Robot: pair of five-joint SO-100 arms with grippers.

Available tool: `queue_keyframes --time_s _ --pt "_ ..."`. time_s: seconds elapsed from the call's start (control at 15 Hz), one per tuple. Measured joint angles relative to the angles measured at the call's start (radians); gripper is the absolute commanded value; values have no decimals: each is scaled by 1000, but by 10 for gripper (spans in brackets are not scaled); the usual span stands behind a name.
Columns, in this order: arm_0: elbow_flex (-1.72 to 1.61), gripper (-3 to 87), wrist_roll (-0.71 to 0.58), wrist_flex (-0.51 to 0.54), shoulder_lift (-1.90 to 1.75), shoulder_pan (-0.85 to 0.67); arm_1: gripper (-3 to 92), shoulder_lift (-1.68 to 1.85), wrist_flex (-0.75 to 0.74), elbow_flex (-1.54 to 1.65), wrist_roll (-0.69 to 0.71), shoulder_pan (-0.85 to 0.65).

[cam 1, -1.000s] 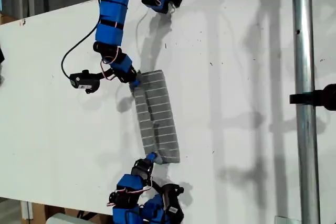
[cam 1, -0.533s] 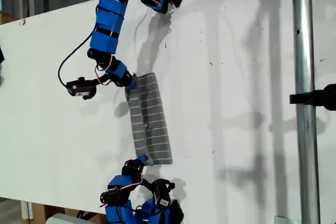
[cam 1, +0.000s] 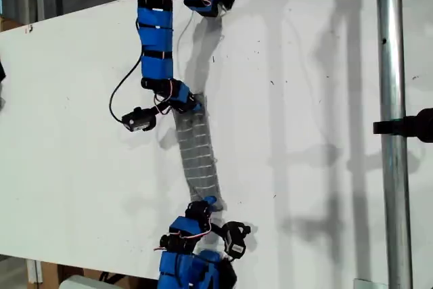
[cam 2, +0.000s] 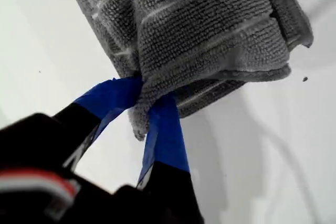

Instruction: Grasp corners of a towel and fold twice.

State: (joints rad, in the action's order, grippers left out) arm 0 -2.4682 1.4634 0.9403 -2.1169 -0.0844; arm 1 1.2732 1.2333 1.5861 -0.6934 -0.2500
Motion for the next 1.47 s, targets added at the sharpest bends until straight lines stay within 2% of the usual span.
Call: queue_keyframes --time_s 0.2,0.27,0.4,0.6,0.8,1.07,1.27,1.47 --pt "0 120 77 20 6 61 211 -72 89 -14 -66 -23" --pt "0 123 100 58 -51 83 215 -57 115 -9 -77 -23" --pt "0 198 132 224 -255 117 223 95 181 -9 -83 -21" --pt "-37 233 170 439 -626 175 231 407 253 118 -83 -92" --pt "-129 244 195 446 -795 213 252 637 239 342 -83 -172" --pt "-301 228 143 356 -1071 336 294 721 32 535 -161 -138" --pt "-410 231 49 328 -1315 399 307 529 -198 534 -210 -107" --pt "-422 231 -17 295 -1350 400 323 261 -296 403 -213 -123"
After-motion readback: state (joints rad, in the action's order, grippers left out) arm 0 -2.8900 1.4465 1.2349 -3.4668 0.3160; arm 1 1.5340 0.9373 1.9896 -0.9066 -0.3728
